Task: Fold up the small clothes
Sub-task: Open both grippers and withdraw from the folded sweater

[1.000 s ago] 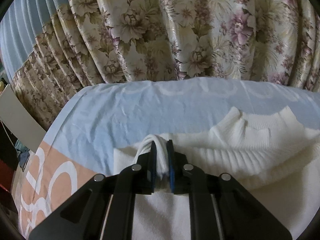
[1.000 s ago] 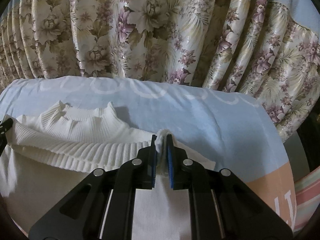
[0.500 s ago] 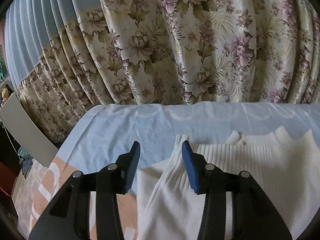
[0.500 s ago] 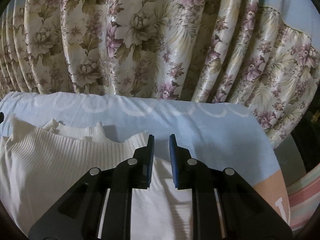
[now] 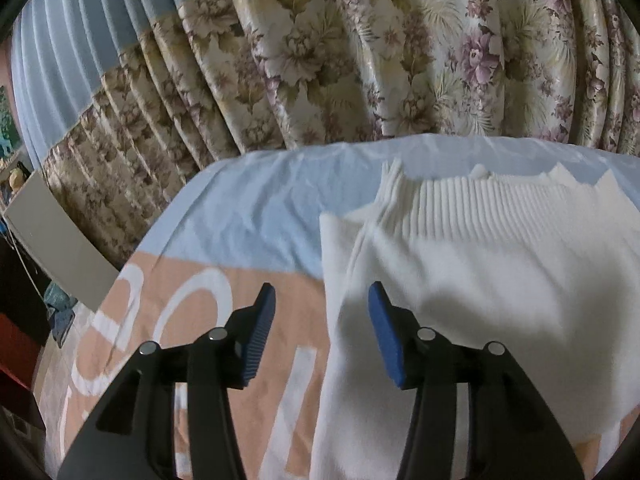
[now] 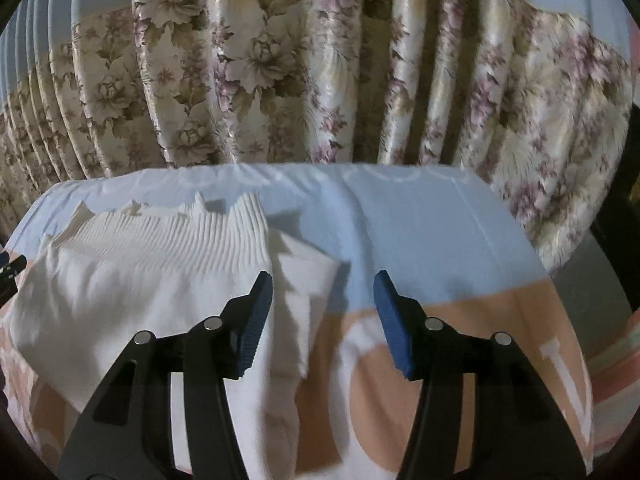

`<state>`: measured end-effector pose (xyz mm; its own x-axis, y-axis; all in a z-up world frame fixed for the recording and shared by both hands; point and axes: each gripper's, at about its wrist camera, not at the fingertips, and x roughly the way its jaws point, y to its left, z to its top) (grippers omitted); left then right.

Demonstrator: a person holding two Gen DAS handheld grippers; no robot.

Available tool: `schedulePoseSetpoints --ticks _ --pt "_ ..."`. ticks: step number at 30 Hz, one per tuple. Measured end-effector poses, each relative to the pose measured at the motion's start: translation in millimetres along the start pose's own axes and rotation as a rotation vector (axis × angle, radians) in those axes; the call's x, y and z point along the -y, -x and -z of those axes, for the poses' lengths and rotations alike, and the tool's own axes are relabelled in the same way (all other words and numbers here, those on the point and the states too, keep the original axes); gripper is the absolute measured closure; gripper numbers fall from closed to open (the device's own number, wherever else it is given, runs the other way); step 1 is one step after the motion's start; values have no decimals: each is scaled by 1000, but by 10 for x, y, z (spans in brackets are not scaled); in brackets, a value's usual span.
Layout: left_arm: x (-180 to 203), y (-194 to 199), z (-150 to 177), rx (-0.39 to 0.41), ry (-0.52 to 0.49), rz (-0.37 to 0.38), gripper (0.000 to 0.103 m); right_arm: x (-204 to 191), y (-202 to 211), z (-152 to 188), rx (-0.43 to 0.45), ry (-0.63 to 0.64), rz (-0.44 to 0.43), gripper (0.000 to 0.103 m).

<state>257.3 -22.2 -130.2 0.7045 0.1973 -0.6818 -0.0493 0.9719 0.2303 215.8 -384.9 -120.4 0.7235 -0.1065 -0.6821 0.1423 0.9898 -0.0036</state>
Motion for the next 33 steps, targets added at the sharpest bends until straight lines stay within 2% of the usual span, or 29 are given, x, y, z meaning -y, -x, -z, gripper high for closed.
schedulePoseSetpoints --ticks 10,13,26,33 --pt "84 191 0 22 4 44 48 -173 16 103 -22 16 -66 41" --pt "113 185 5 28 7 85 46 -174 -68 137 -41 9 -76 41" --pt "290 -33 -1 3 -13 95 42 -97 -515 202 -133 -25 -90 40" --pt "351 -164 79 -23 -18 102 42 29 -679 285 -167 -122 -154 29"
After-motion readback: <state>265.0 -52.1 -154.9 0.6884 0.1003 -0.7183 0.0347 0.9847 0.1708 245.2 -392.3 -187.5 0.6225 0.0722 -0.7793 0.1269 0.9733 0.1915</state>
